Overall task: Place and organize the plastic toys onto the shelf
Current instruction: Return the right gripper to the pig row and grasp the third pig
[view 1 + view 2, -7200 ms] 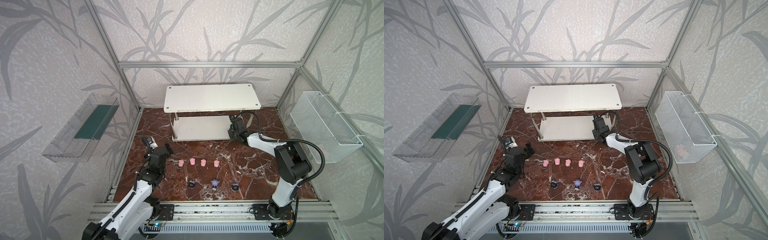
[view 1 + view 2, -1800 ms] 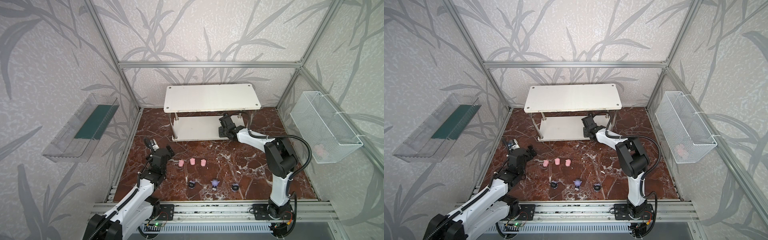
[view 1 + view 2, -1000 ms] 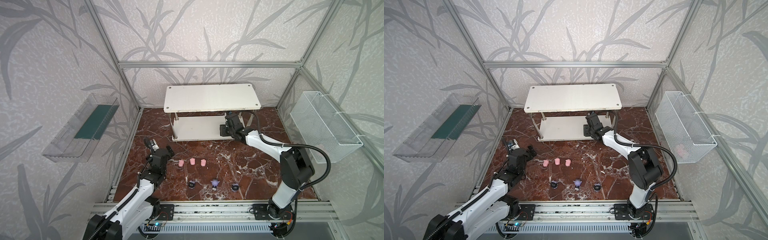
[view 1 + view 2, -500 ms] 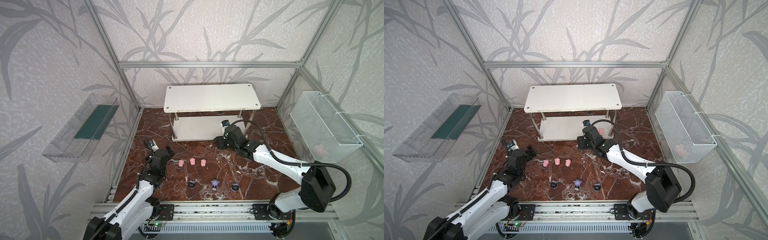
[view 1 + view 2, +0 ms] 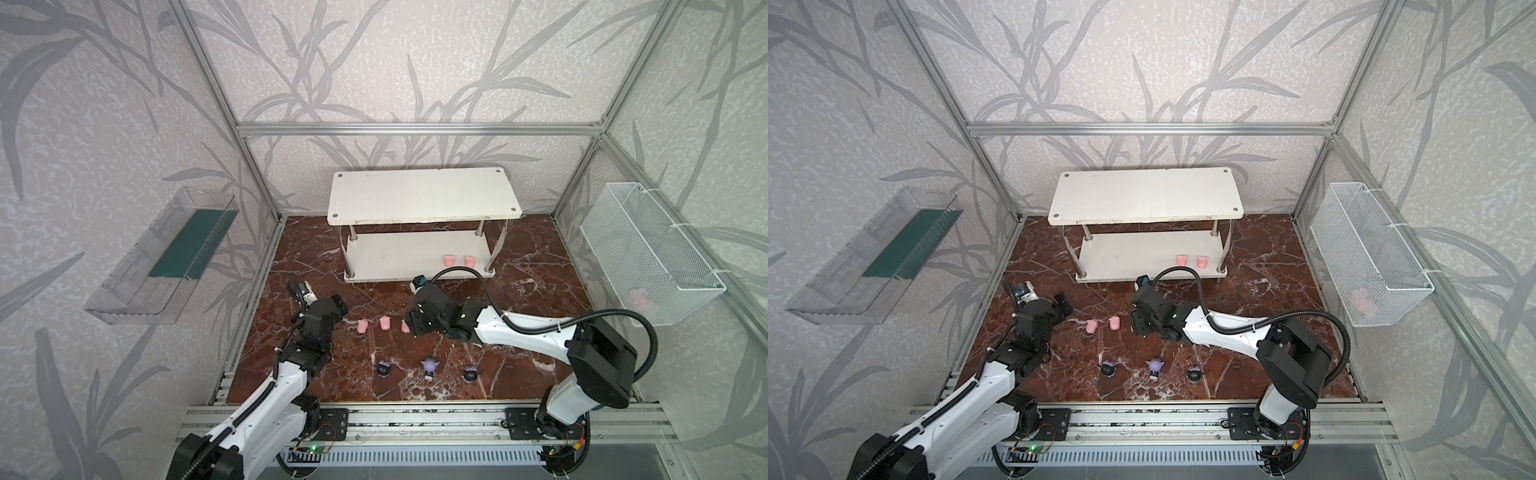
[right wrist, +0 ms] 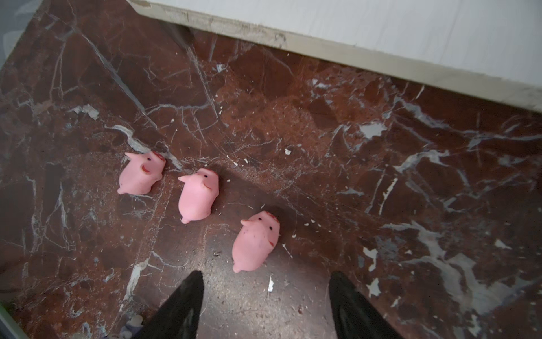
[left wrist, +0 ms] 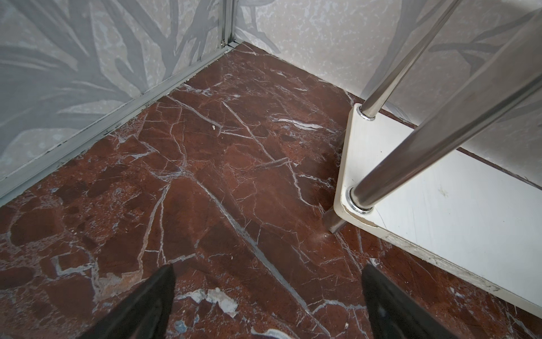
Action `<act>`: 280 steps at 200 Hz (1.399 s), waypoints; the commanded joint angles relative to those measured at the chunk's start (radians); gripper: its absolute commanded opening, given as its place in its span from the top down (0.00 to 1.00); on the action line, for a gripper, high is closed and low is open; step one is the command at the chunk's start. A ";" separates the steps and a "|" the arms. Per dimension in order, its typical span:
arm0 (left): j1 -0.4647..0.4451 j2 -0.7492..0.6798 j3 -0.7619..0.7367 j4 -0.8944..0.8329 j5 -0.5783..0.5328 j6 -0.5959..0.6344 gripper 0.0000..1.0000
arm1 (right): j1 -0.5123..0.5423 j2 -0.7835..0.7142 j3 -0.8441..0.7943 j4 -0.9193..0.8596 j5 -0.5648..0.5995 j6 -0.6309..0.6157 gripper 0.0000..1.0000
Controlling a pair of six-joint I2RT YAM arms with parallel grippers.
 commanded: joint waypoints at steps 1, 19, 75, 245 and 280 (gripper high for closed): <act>0.004 -0.008 -0.008 0.015 -0.009 -0.027 0.03 | 0.014 0.033 0.055 -0.014 0.004 0.035 0.30; 0.004 -0.005 -0.008 0.017 -0.011 -0.025 0.03 | 0.026 0.078 0.084 -0.029 -0.019 0.056 0.30; 0.004 -0.002 -0.012 0.027 -0.006 -0.031 0.03 | 0.045 0.159 0.115 -0.062 0.026 0.094 0.30; 0.003 0.032 -0.018 0.048 -0.008 -0.030 0.03 | 0.046 0.298 0.201 -0.117 0.033 0.132 0.50; 0.004 0.052 -0.018 0.061 -0.004 -0.031 0.03 | 0.045 0.310 0.213 -0.138 0.043 0.125 0.58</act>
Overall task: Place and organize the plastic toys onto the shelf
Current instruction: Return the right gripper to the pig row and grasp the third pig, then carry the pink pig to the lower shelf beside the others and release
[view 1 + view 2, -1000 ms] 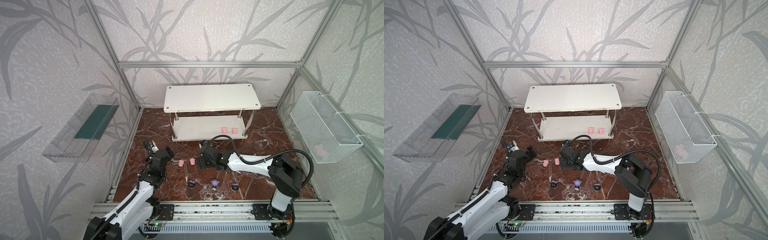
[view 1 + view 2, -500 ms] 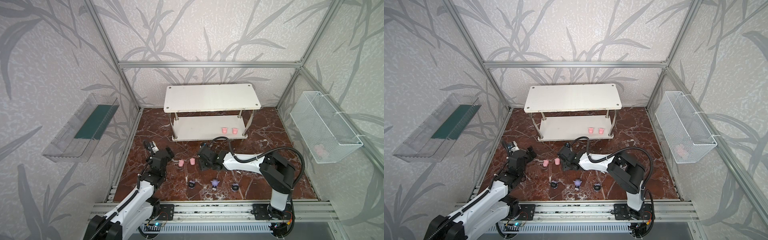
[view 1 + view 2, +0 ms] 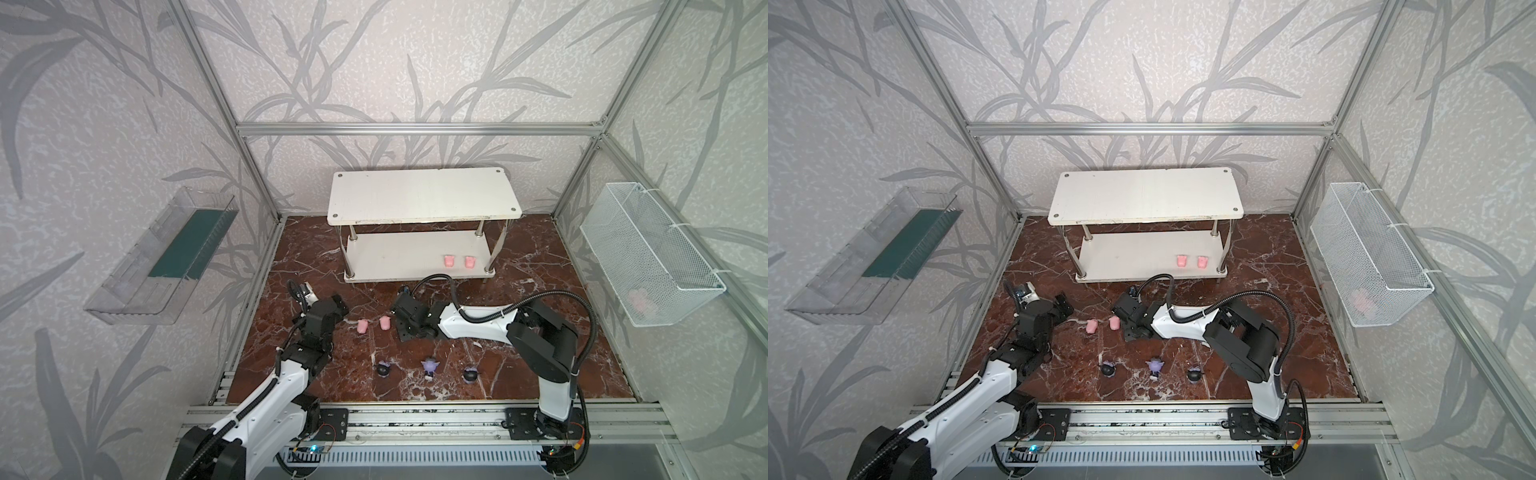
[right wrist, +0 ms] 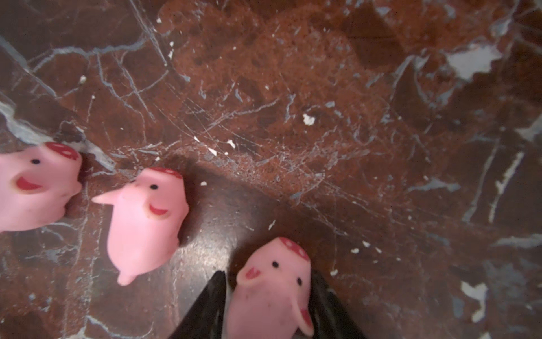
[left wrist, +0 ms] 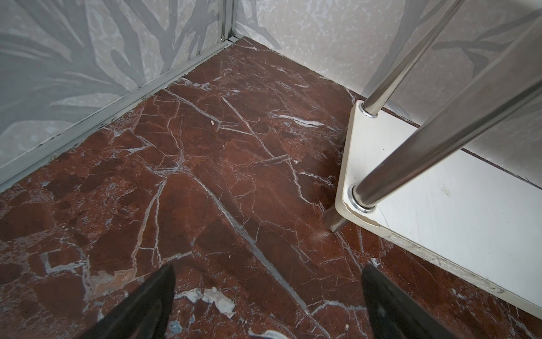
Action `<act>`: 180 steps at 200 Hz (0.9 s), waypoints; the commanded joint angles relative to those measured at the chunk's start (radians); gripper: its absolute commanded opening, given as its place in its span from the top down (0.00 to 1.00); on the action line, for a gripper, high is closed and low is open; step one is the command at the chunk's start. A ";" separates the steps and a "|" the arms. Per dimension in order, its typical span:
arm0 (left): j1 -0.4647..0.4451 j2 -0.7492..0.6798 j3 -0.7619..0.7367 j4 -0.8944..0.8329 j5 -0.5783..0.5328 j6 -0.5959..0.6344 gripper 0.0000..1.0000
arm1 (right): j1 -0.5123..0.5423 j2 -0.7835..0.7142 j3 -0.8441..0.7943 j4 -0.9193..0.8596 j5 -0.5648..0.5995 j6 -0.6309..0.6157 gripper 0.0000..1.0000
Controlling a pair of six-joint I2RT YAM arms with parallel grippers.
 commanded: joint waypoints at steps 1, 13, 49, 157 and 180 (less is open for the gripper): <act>0.003 0.015 -0.009 0.022 -0.007 -0.017 0.03 | 0.005 0.012 0.022 -0.040 0.014 -0.004 0.58; 0.004 0.022 -0.009 0.027 -0.005 -0.019 0.03 | 0.004 0.011 0.022 -0.045 0.017 -0.008 0.60; 0.004 0.040 -0.010 0.041 -0.002 -0.023 0.03 | 0.004 0.000 0.020 -0.059 0.028 -0.011 0.67; 0.004 0.041 -0.007 0.038 -0.009 -0.012 0.03 | -0.094 -0.166 0.049 -0.080 0.158 -0.190 0.65; 0.004 0.038 -0.005 0.038 -0.008 -0.012 0.03 | -0.159 -0.175 0.066 -0.037 0.137 -0.247 0.65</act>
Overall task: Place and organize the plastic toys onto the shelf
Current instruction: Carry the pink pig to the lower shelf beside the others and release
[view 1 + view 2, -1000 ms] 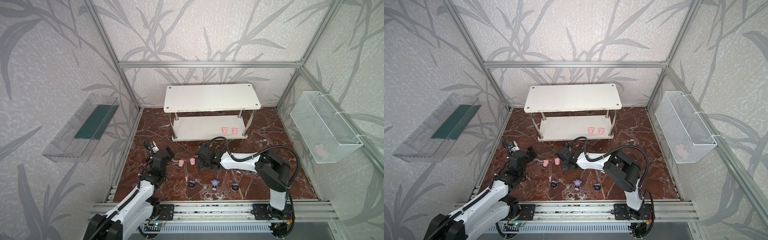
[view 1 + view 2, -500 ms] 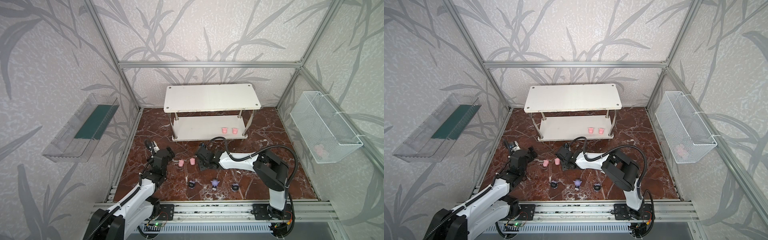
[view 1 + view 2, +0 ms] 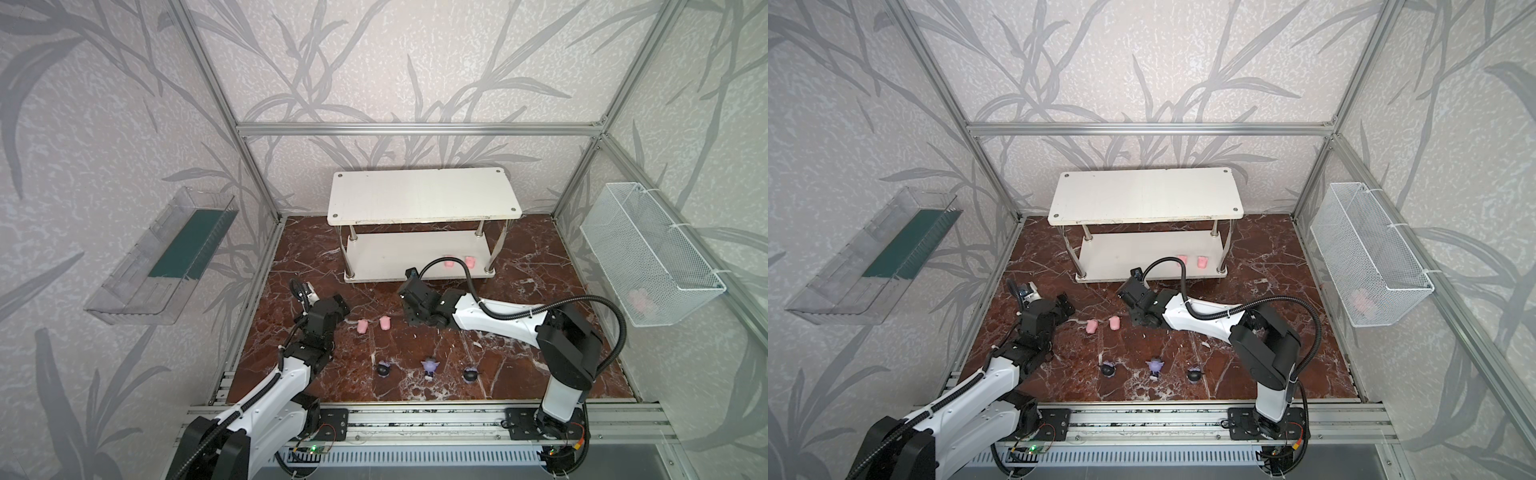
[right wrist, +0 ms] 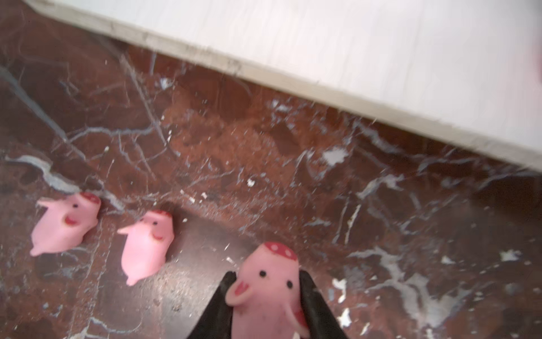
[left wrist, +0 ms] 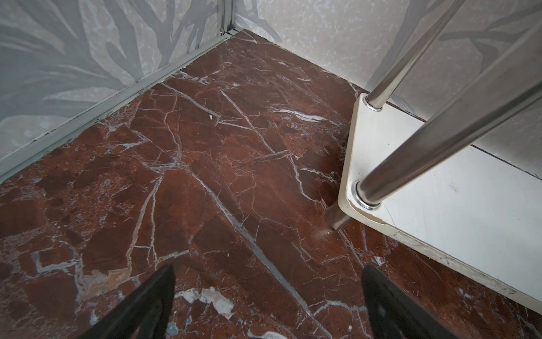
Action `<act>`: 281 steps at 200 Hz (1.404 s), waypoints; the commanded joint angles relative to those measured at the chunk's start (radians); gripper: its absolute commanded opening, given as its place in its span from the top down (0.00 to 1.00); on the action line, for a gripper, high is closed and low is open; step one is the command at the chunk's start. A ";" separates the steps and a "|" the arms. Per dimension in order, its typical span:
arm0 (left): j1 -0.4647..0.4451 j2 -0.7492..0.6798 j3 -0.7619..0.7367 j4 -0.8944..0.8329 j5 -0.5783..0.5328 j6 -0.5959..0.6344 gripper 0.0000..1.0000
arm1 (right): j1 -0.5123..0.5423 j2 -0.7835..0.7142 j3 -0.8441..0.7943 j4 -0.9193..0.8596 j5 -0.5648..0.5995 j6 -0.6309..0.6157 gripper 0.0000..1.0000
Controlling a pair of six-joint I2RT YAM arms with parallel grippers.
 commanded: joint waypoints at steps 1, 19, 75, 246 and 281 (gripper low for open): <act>0.005 -0.006 -0.005 0.010 -0.012 -0.007 0.03 | -0.074 -0.031 0.033 0.038 0.007 -0.098 0.65; 0.005 -0.004 -0.001 0.009 -0.015 -0.005 0.03 | -0.130 -0.023 0.051 0.063 -0.022 -0.129 0.65; 0.007 0.010 0.010 0.008 -0.016 -0.001 0.03 | -0.225 0.042 0.130 0.091 -0.050 -0.203 0.65; 0.016 0.028 0.013 0.012 -0.014 0.002 0.03 | -0.322 0.241 0.305 0.070 -0.082 -0.239 0.65; 0.017 0.025 0.009 0.012 -0.012 -0.001 0.03 | -0.324 0.260 0.305 0.067 -0.081 -0.235 0.64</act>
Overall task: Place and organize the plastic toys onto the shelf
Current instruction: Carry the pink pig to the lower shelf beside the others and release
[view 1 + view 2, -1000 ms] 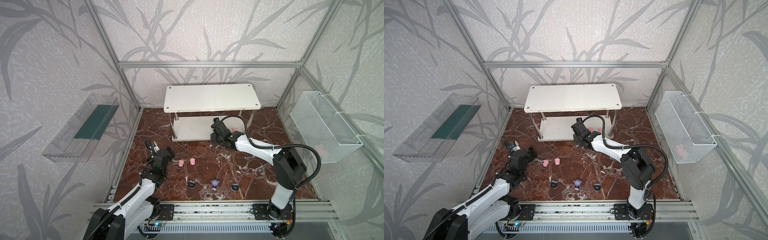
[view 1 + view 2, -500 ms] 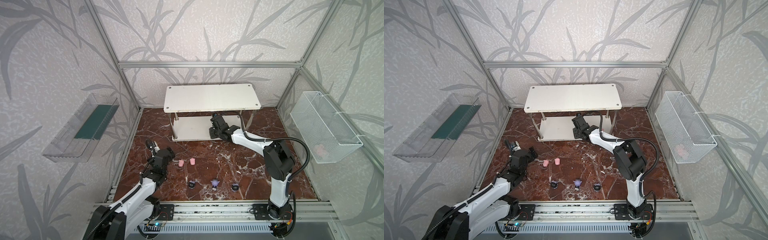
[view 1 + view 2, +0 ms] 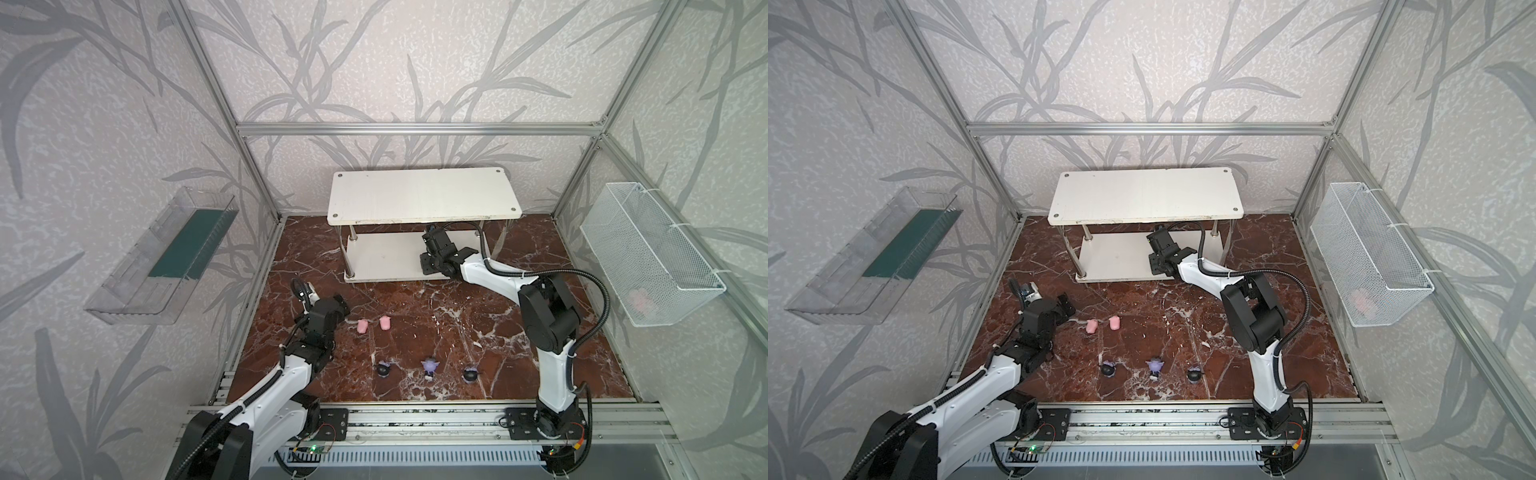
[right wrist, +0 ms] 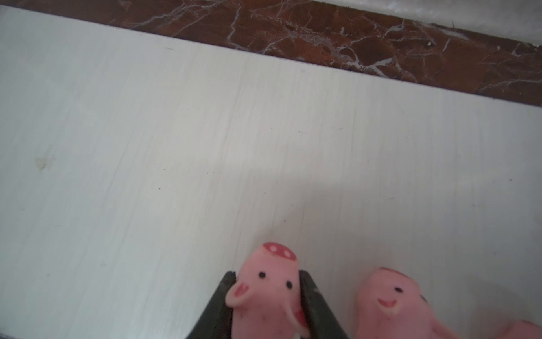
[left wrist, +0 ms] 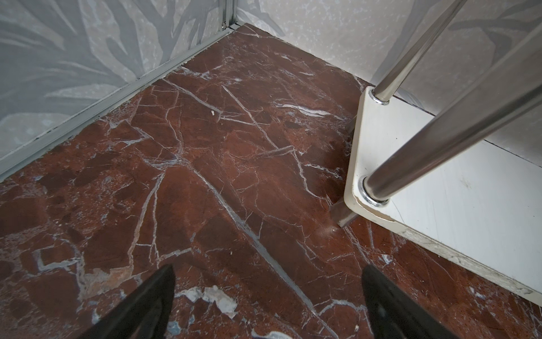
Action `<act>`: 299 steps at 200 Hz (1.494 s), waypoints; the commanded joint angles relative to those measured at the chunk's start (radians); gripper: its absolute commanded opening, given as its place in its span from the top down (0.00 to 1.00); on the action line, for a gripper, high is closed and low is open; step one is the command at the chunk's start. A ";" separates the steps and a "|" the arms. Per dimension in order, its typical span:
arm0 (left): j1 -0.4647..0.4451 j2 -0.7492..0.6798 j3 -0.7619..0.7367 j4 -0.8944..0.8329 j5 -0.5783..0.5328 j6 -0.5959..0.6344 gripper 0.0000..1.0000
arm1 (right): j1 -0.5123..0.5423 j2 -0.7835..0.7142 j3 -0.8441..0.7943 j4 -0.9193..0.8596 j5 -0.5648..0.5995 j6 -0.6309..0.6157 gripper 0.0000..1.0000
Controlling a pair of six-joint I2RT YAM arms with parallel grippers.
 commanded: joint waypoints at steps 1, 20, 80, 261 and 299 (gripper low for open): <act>0.006 -0.001 0.009 0.003 -0.012 -0.008 0.03 | -0.005 0.022 0.025 -0.018 -0.005 -0.007 0.64; 0.006 -0.004 0.007 0.003 -0.013 -0.008 0.03 | -0.004 0.028 0.026 -0.020 -0.005 -0.006 0.61; 0.008 -0.008 0.002 0.006 -0.009 -0.013 0.03 | -0.006 0.015 0.031 -0.023 -0.008 -0.010 0.48; 0.007 0.009 0.064 -0.119 0.184 -0.013 0.05 | -0.006 -0.462 -0.299 0.130 -0.269 0.041 0.38; -0.007 0.103 0.129 -0.203 0.326 -0.014 0.07 | 0.006 -0.639 -0.500 0.191 -0.362 0.089 0.38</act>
